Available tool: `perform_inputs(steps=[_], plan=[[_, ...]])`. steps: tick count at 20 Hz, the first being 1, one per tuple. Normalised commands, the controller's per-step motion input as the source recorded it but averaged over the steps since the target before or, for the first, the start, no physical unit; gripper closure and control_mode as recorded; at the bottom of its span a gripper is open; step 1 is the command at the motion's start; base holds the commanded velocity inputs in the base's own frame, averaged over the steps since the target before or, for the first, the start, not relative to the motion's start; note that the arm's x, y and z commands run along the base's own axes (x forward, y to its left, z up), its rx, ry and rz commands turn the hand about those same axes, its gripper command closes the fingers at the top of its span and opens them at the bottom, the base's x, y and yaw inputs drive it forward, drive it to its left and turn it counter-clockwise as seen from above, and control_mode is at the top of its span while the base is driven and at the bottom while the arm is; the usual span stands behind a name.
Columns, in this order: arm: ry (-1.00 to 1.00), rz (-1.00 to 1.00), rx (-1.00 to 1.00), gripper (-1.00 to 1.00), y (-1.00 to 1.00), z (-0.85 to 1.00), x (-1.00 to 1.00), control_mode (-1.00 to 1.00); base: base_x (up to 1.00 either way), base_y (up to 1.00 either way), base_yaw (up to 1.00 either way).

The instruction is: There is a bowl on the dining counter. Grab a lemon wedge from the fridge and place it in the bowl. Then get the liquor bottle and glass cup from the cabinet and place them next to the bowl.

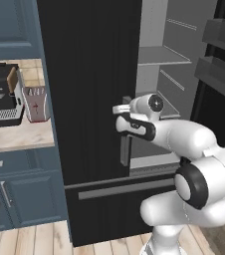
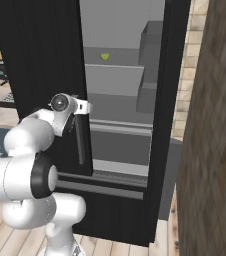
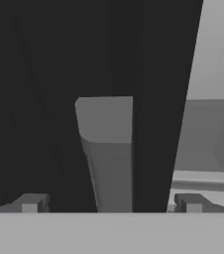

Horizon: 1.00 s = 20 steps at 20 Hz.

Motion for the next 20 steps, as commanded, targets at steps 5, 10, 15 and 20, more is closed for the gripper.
perform_inputs(steps=[5, 10, 15, 20], plan=[[0.00, 0.00, 0.00, -1.00, 0.00, -0.07, 0.28, -1.00, 0.00, 0.00, 0.00], [0.00, 0.01, 0.00, -1.00, 0.00, -0.10, 0.29, -1.00, 0.00, 0.00, 0.00], [0.00, 0.01, 0.00, -1.00, 0.00, -0.12, 0.29, -1.00, 0.00, 0.00, 0.00], [0.00, 0.00, 0.00, 1.00, 0.00, -0.14, 0.28, -1.00, 0.00, 0.00, 0.00]])
